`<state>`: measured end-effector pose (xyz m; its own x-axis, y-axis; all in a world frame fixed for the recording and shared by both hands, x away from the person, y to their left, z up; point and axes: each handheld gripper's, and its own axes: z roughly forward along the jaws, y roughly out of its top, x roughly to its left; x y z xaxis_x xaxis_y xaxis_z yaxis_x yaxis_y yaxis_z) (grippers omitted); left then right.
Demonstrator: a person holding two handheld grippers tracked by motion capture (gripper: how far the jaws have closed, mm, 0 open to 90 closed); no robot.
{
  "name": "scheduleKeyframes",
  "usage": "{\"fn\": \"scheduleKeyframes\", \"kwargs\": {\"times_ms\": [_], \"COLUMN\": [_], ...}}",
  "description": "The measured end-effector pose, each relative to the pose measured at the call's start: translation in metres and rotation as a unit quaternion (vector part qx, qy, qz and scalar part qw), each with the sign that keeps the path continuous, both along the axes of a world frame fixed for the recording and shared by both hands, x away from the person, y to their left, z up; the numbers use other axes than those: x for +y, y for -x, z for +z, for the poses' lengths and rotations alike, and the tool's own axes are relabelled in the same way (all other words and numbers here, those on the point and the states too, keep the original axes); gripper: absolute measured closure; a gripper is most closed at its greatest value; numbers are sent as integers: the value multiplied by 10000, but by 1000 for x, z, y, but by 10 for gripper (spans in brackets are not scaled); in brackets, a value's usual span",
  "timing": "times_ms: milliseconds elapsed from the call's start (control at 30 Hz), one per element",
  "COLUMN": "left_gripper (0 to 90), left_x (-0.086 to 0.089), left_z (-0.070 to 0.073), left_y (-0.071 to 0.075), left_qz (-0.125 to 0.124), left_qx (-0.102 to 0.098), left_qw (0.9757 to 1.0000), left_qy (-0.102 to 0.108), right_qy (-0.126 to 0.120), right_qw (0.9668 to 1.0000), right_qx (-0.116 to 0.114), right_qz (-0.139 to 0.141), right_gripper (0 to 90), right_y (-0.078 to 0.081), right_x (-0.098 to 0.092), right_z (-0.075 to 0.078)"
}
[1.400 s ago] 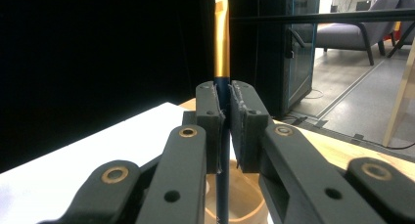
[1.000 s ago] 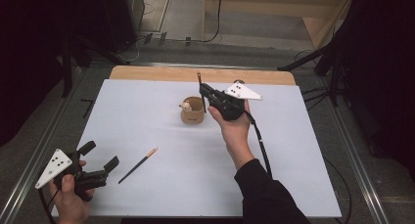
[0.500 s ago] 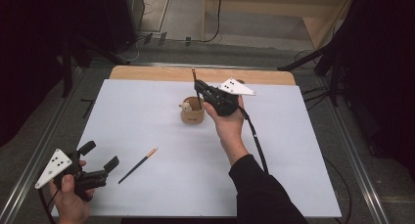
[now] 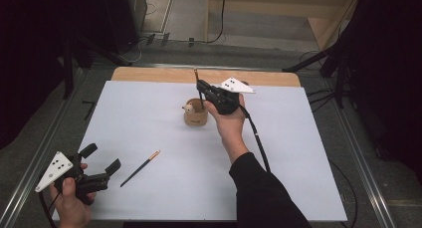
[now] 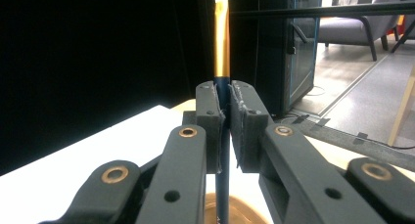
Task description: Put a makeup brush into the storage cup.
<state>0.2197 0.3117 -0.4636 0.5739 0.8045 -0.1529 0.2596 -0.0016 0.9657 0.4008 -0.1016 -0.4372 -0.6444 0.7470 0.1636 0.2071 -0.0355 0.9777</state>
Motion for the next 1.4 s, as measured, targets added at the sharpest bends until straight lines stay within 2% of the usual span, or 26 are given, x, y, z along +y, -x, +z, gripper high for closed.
{"fn": "scheduleKeyframes", "kwargs": {"times_ms": [767, 933, 1400], "left_gripper": [0, 0, 0], "left_x": [1, 1, 1], "left_z": [-1, 0, -1], "left_y": [0, 0, 0], "left_qz": [0, -1, 0], "left_qx": [13, 11, 11], "left_qw": [10000, 10000, 10000], "left_qy": [22, 19, 19], "right_qy": [88, 129, 315], "right_qw": [9997, 9993, 9983], "right_qx": [234, 352, 500], "right_qz": [12, -22, -23], "right_gripper": [844, 844, 844], "right_y": [-11, -11, -5], "right_x": [7, 7, 7], "right_z": [-22, -30, -48]}}
